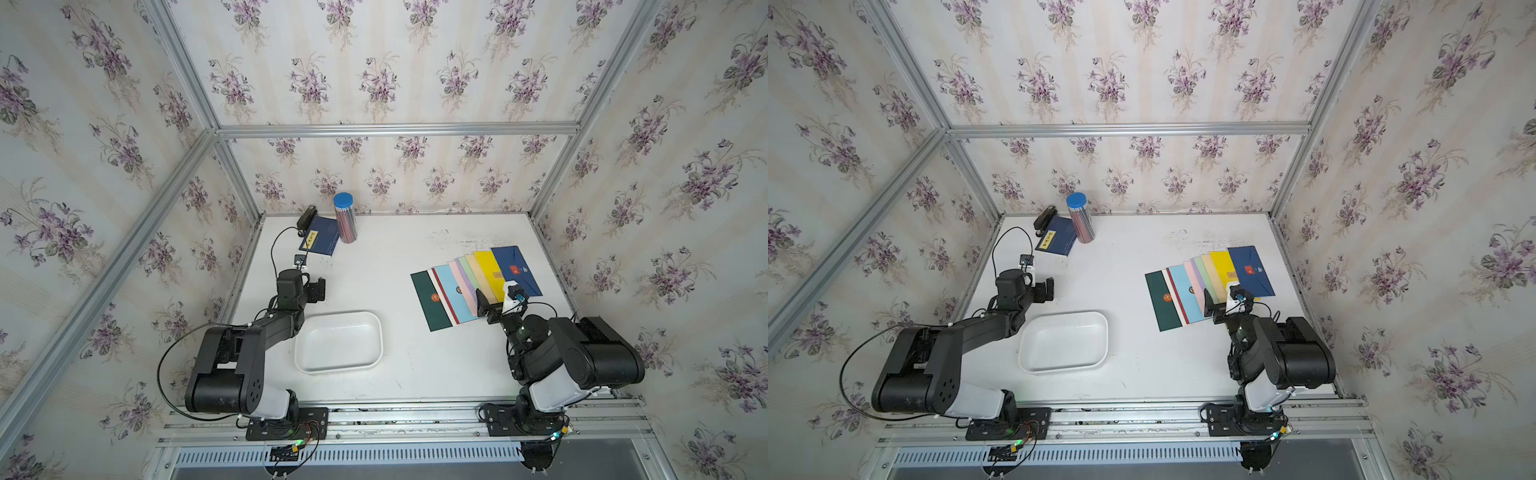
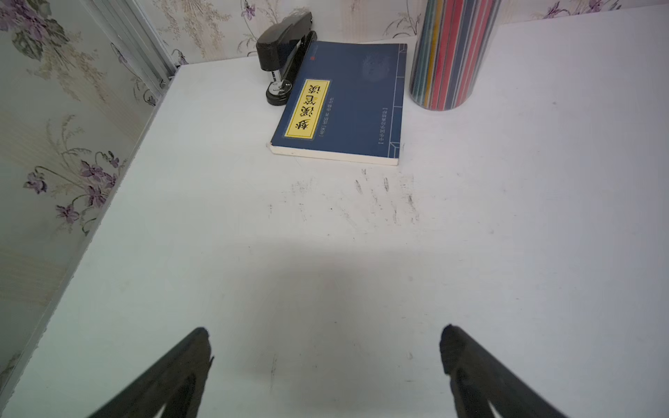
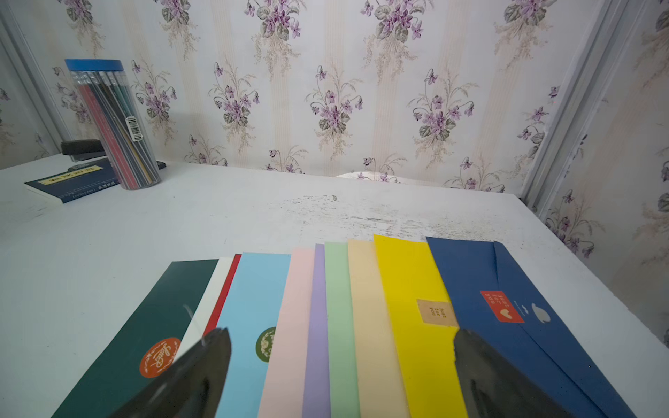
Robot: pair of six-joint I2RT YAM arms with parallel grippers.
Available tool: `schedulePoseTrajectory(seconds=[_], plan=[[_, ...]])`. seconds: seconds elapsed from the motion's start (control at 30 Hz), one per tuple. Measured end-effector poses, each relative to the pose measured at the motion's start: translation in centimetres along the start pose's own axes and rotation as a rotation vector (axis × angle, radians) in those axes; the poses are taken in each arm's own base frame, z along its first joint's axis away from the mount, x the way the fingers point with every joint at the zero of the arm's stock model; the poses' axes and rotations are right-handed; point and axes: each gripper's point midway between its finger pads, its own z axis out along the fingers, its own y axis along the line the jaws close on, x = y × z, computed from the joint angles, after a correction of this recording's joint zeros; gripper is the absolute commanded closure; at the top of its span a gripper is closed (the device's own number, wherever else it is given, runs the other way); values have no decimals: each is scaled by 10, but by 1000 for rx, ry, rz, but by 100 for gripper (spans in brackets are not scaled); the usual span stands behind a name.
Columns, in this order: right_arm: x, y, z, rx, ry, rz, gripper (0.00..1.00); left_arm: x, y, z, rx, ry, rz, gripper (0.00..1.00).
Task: Put the sealed envelopes into the storage box
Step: Move the storage box to the center of the board.
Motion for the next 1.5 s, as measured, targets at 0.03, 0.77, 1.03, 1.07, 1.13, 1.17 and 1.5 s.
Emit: schedulePoseTrajectory(seconds=[0.03,0.77,1.03,1.07,1.13,1.17,1.5], plan=[[0,0,0,-1,0,0,0,0,0,0,0,0,0,0],[0,0,0,0,-1,-1,0,0,0,0,0,0,0,0],[0,-20,-1,115,0,34,0,0,0,0,0,0,0,0],[1,-29,-2,169,0,57,0,0,0,0,0,0,0,0],[1,-49,-7,263,-8,103,0,-1,2,-1,-12,0,-1,0],[-2,-58,-10,309,-20,121,0,-3,6,-3,-33,8,-7,0],[-147,-77,-66,379,-485,341,0,-142,25,-58,-41,16,-263,0]])
